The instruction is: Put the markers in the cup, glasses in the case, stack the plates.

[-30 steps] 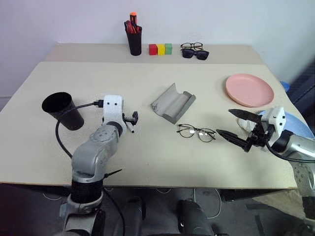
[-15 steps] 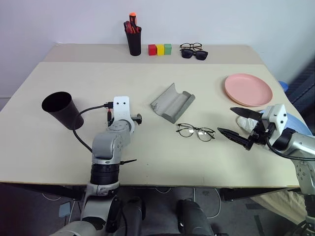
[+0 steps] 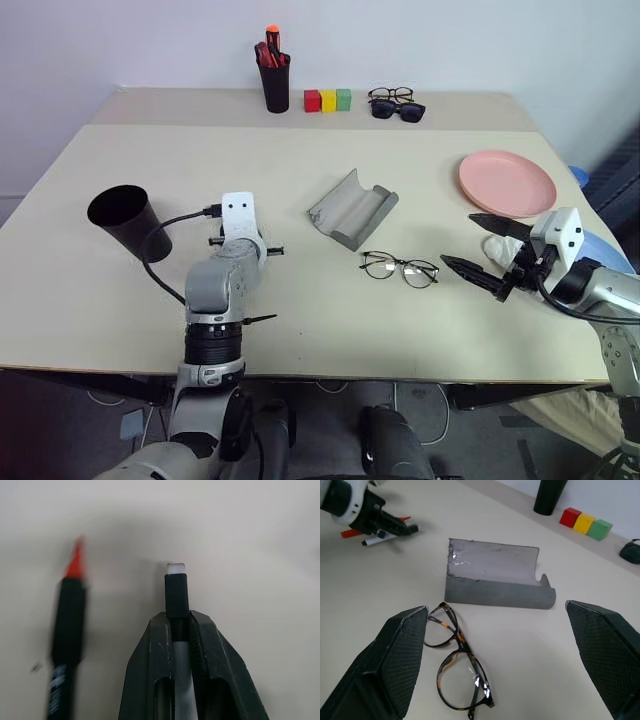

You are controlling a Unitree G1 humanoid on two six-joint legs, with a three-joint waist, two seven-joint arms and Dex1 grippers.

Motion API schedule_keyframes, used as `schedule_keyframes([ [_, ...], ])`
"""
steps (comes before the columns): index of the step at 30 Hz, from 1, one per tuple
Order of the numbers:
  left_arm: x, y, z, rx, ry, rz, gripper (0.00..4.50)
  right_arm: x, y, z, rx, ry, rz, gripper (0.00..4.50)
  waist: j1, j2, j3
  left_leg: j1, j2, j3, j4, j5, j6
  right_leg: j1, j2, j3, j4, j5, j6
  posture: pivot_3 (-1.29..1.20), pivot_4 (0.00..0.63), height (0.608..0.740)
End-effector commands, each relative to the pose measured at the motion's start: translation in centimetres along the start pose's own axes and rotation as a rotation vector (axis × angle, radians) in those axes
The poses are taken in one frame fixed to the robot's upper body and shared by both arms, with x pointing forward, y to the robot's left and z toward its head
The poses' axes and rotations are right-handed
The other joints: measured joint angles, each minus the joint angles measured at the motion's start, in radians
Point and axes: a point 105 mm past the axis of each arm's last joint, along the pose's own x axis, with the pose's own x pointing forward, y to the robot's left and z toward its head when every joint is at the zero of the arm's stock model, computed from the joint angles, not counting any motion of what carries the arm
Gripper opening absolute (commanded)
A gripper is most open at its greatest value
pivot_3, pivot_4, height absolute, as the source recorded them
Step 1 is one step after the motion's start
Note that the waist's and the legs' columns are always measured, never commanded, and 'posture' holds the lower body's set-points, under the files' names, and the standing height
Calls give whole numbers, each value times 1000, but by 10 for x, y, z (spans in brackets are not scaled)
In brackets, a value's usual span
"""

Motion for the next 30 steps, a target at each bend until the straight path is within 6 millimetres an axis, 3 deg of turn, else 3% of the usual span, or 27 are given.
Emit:
schedule_keyframes([
  [1,-46,-22,84,166,-534,-109,48,2,-3,16,-46,-47,-13,4500,0,0,0,0,0,1,-1,0,-1,-1,0,1,0,0,0,0,150,740],
  [3,-75,-18,110,198,-802,-101,48,6,-3,16,-41,-55,-7,4500,0,1,0,0,0,1,-2,1,-1,-2,0,2,0,0,0,0,150,740],
  [5,-94,-7,119,207,-973,-55,48,9,-2,15,-37,-62,-1,4500,1,1,-1,0,0,1,-2,1,-1,-2,0,2,0,0,-1,0,150,740],
  [8,-88,20,114,331,-940,90,48,13,-1,14,-30,-72,11,4500,0,1,-1,1,0,2,-1,1,-1,-1,0,2,0,1,-2,0,150,740],
  [14,-89,114,106,424,-913,582,48,20,-2,8,-20,-83,24,4500,0,1,0,1,0,2,1,1,0,0,0,2,0,1,-2,0,150,740],
  [17,-91,139,100,447,-895,729,48,23,-1,5,-20,-87,31,4500,2,1,0,1,0,1,-1,1,0,-1,0,2,1,1,-1,0,150,740],
  [21,-94,159,87,437,-839,860,48,26,0,5,-13,-117,64,4500,1,0,0,0,0,1,0,1,0,0,0,2,1,3,4,0,150,740],
  [30,-86,160,83,471,-847,927,48,40,23,18,27,-226,216,4500,0,0,0,2,1,1,0,1,-1,0,1,2,2,4,4,0,150,740],
])
